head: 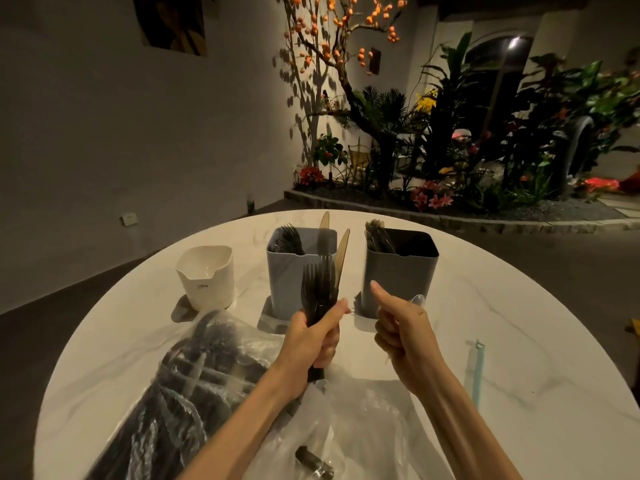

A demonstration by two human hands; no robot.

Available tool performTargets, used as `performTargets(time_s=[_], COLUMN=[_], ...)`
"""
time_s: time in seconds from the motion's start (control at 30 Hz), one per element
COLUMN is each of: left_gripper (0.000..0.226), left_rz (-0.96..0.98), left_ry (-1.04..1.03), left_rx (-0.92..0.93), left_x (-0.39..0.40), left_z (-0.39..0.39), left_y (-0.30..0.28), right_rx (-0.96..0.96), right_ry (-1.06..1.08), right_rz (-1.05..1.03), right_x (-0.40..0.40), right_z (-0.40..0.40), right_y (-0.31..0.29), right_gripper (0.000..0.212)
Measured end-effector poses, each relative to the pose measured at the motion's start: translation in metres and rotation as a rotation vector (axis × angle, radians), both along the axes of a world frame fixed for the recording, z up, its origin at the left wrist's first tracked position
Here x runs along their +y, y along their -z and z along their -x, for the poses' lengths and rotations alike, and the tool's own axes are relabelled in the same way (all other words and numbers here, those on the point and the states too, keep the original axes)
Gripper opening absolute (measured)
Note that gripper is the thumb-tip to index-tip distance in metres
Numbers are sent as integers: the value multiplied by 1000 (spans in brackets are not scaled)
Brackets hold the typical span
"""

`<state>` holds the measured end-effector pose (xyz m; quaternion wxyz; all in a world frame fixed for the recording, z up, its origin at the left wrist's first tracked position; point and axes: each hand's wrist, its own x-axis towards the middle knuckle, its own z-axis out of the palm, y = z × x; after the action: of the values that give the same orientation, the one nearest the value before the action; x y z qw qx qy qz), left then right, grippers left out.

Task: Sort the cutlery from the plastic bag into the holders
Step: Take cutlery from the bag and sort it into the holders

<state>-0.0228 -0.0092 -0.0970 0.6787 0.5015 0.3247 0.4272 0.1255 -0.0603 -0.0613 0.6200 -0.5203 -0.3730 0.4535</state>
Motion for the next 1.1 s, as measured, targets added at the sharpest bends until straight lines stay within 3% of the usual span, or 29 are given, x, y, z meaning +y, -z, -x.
performTargets(time_s=[0.13,0.3,0.57,0.7,0.9,1.1], left_gripper=[22,54,21,26,12,27], left_rz=[-40,-110,-90,-101,-52,-57], left_ry=[-30,-39,-90,-134,-225,-184], left_rx=[24,-48,-138,-65,-1,10], left_x=[-4,-15,-35,-43,-47,-44], left_z=[11,36,88,97,111,130], left_y=[-17,-37,-55,-62,-69,-69], right_rx=[49,-93,-268,-288,-441,-540], right_ry=[-113,-158,-272,-362,-484,-551], right_rz=[-118,-114,-81,0,41,77], right_x=[8,16,11,11,7,13], right_z=[26,64,110,123,143,163], right_y=[-43,-80,-87,-77,-89,-95], right_gripper=[40,53,49,64,59,62])
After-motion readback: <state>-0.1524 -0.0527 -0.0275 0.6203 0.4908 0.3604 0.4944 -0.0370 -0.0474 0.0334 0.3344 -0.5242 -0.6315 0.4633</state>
